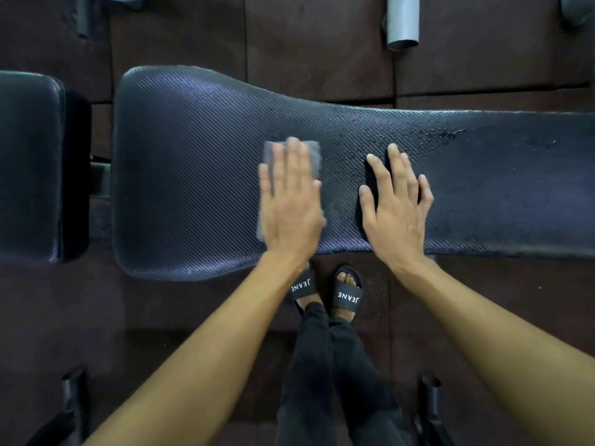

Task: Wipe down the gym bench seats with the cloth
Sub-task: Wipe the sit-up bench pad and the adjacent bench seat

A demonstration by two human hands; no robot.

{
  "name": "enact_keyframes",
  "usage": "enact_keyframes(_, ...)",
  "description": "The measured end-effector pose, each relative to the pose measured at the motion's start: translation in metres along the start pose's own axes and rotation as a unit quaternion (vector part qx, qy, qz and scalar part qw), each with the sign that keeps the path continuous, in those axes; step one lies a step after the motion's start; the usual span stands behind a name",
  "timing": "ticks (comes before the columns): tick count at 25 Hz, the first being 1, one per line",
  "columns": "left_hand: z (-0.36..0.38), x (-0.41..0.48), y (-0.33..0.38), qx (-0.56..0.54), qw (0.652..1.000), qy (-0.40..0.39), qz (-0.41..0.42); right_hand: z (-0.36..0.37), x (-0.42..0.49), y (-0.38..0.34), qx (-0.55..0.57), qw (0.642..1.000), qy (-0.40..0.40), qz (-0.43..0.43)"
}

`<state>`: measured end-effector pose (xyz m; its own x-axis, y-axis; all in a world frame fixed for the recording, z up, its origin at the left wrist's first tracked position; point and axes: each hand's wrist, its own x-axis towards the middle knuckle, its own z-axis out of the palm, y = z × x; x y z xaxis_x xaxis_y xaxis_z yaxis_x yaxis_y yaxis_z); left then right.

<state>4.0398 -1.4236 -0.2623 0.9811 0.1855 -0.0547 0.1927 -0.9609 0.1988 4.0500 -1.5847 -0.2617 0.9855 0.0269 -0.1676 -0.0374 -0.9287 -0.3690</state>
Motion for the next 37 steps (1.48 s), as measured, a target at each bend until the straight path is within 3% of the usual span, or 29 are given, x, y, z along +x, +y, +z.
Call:
enact_keyframes(2, 0.001, -0.036, 0.024, 0.02, 0.996, -0.033, 0.084, -0.002, 0.0, 0.003, 0.008, 1.0, 0.0, -0.008)
enact_keyframes(4, 0.0, -0.061, 0.009, 0.046, 0.993, -0.043, 0.099, -0.003, 0.001, 0.005, 0.015, 1.0, -0.004, -0.011)
enact_keyframes(8, -0.01, -0.029, -0.048, 0.094, 0.995, -0.023, -0.034, -0.003, 0.0, 0.005, 0.018, 1.0, -0.008, -0.007)
enact_keyframes(12, -0.01, 0.066, -0.041, 0.026, 0.995, -0.008, -0.1, 0.001, -0.001, 0.004, -0.006, 1.0, 0.005, -0.004)
enact_keyframes(15, 0.003, 0.085, 0.012, 0.008, 0.999, -0.008, -0.038, 0.002, 0.0, 0.004, -0.01, 1.0, 0.001, -0.008)
enact_keyframes(19, 0.005, 0.02, 0.036, 0.022, 0.996, -0.035, 0.083, 0.0, 0.0, 0.005, -0.001, 1.0, -0.005, -0.01)
enact_keyframes(22, -0.004, 0.0, -0.004, 0.042, 0.997, -0.047, 0.036, -0.002, 0.001, 0.006, 0.013, 1.0, -0.015, -0.007)
enact_keyframes(26, -0.004, 0.059, -0.027, 0.05, 0.997, -0.01, -0.055, -0.004, 0.0, 0.003, 0.012, 1.0, -0.018, -0.009)
enact_keyframes(28, 0.003, 0.086, -0.004, 0.022, 0.999, 0.001, -0.047, -0.007, 0.002, 0.005, 0.033, 0.999, -0.036, -0.012)
enact_keyframes(30, 0.013, 0.077, 0.039, 0.001, 1.0, -0.002, 0.014, -0.014, 0.004, 0.008, 0.106, 0.993, -0.052, -0.016)
enact_keyframes(33, 0.019, 0.02, 0.101, -0.059, 0.994, -0.039, 0.084, -0.032, 0.003, 0.015, 0.299, 0.953, 0.022, 0.043)
enact_keyframes(37, -0.012, 0.019, 0.088, -0.276, 0.956, -0.092, 0.047, -0.049, 0.001, 0.016, 0.32, 0.93, 0.11, 0.143)
